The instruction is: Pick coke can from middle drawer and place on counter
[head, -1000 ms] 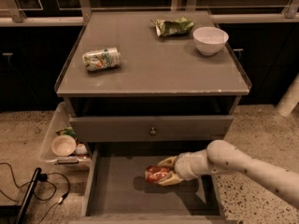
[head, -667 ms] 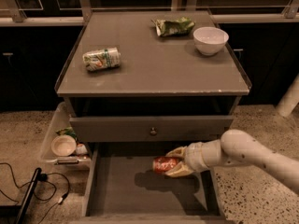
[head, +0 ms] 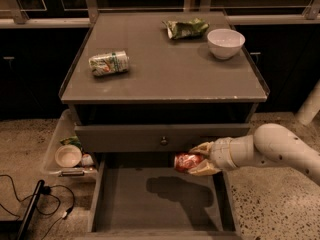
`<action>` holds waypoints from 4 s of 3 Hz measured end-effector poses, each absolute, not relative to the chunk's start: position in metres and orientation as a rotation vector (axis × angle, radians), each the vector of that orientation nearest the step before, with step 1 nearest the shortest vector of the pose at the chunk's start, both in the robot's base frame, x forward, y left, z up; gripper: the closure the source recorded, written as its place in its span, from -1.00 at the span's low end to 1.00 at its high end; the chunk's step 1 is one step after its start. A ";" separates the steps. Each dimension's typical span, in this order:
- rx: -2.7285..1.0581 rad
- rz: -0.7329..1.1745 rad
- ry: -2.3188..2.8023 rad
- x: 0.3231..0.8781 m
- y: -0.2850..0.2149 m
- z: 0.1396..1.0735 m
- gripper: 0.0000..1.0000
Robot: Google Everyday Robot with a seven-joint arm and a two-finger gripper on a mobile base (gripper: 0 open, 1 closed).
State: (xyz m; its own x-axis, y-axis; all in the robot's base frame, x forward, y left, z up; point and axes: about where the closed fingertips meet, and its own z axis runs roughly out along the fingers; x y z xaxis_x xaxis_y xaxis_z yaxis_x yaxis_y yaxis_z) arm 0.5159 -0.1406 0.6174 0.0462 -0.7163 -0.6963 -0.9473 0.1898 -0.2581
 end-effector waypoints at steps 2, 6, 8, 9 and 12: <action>-1.640 0.225 1.580 0.479 -0.149 0.723 1.00; -1.715 -0.045 1.308 0.496 -0.172 0.935 1.00; -1.689 -0.051 1.277 0.589 -0.175 0.948 1.00; -1.644 0.032 1.272 0.645 -0.163 0.948 1.00; -1.529 0.299 1.604 0.697 -0.136 0.868 1.00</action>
Offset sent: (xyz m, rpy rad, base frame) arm -0.0698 -0.0218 0.2498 -0.1510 -0.4177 0.0801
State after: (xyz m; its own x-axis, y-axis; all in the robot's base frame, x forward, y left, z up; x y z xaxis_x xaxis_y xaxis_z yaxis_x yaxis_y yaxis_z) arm 0.6971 -0.1362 0.8684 0.1388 -0.6884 -0.7119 -0.8984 0.2149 -0.3830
